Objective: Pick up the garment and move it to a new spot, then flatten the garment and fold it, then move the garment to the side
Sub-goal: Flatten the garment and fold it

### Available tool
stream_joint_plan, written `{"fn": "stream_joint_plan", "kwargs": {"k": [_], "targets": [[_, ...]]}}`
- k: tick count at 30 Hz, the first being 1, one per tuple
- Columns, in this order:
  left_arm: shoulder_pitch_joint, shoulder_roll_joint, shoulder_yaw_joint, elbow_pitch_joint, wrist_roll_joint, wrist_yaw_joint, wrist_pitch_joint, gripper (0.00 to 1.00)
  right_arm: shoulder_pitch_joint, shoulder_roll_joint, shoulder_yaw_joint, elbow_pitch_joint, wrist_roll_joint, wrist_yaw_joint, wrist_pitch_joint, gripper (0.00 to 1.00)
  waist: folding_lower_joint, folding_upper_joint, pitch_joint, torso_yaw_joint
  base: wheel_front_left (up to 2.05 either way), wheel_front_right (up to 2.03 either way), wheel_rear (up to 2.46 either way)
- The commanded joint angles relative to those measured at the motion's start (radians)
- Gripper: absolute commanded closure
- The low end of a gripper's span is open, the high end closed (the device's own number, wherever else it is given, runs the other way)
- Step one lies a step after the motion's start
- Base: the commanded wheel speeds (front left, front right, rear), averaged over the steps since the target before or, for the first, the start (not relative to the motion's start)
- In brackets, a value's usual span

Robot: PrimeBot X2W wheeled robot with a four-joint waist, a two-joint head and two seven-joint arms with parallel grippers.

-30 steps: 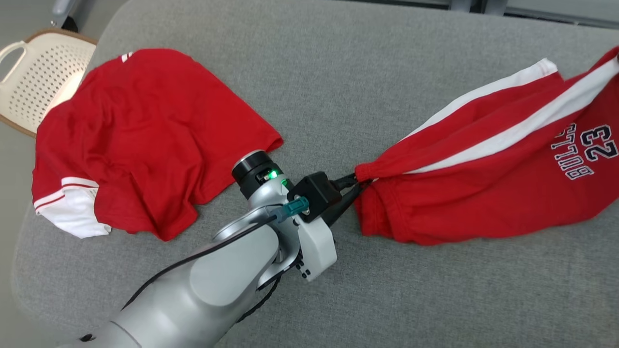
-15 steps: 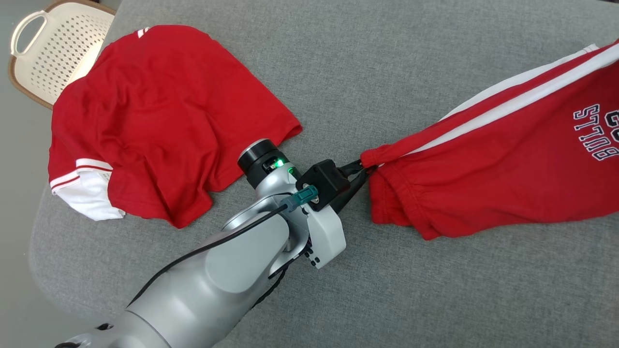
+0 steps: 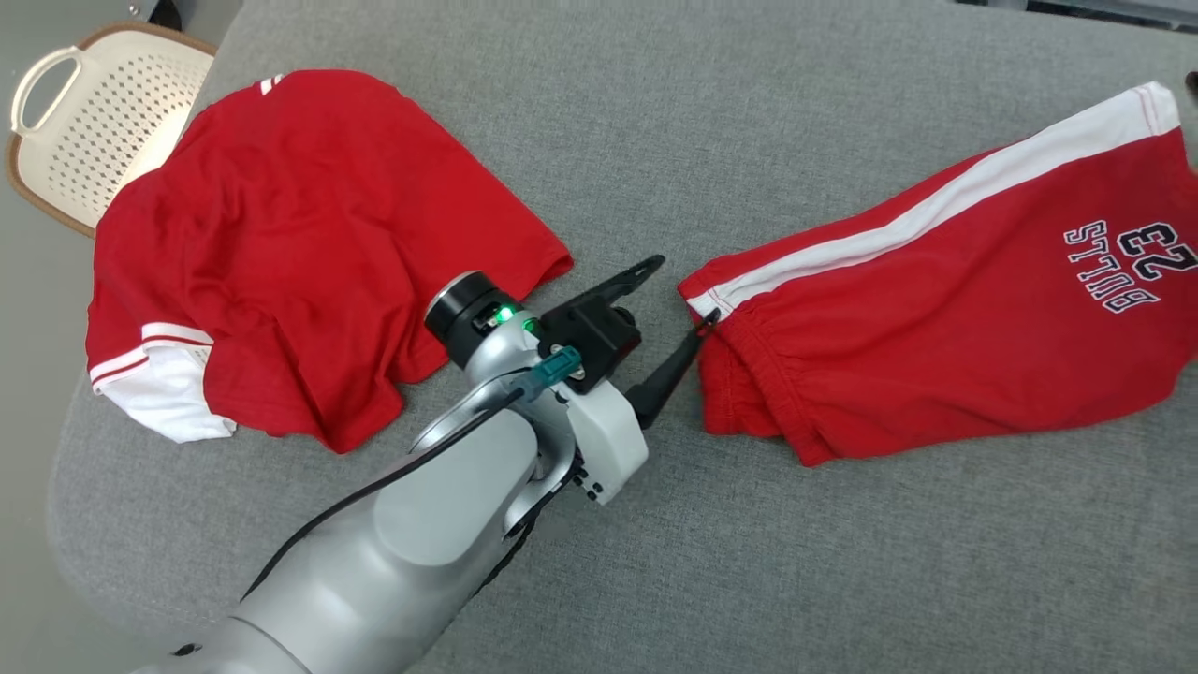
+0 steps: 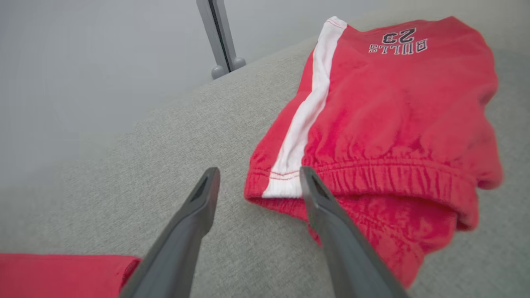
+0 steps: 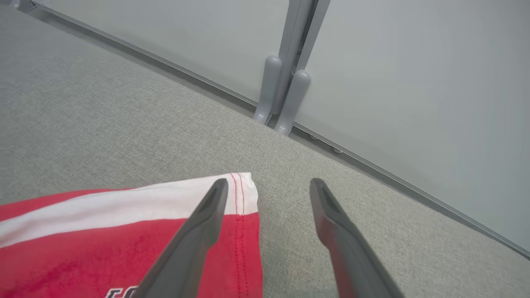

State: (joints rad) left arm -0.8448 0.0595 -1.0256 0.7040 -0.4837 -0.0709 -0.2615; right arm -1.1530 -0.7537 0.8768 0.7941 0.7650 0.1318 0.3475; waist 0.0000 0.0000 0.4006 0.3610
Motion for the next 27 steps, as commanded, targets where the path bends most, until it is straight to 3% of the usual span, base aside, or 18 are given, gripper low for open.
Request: {"fn": "stream_joint_plan", "kwargs": {"k": [1, 10, 16, 20, 23, 27], "targets": [[0.019, 0.022, 0.031, -0.009, 0.006, 0.022, -0.005, 0.0, 0.032, 0.015, -0.009, 0.008, 0.009, -0.002, -0.054, 0.0, 0.0, 0.0, -0.032, -0.02, 0.0, 0.0, 0.0], [0.167, 0.095, 0.242, -0.125, 0.002, 0.122, -0.005, 0.0, 0.201, 0.092, -0.05, -0.029, 0.051, -0.002, -0.383, 0.0, 0.0, 0.0, -0.177, -0.101, 0.0, 0.0, 0.0], [0.285, 0.134, 0.39, -0.232, 0.029, 0.154, -0.005, 0.0, 0.353, 0.132, -0.098, -0.075, 0.047, -0.002, -0.583, 0.0, 0.0, 0.0, -0.267, -0.166, 0.0, 0.0, 0.0], [0.357, 0.119, 0.477, -0.289, 0.017, 0.152, -0.005, 0.0, 0.431, 0.165, -0.168, -0.111, 0.056, -0.002, -0.61, 0.0, 0.0, 0.0, -0.291, -0.193, 0.0, 0.0, 0.0], [0.426, 0.104, 0.563, -0.342, 0.04, 0.142, -0.005, 0.0, 0.506, 0.177, -0.261, -0.194, -0.031, -0.002, -0.614, 0.0, 0.0, 0.0, -0.306, -0.217, 0.0, 0.0, 0.0], [0.529, 0.07, 0.66, -0.407, 0.091, 0.124, -0.005, 0.0, 0.667, 0.239, -0.424, -0.319, -0.166, -0.001, -0.612, 0.0, 0.0, 0.0, -0.323, -0.246, 0.0, 0.0, 0.0]]}}
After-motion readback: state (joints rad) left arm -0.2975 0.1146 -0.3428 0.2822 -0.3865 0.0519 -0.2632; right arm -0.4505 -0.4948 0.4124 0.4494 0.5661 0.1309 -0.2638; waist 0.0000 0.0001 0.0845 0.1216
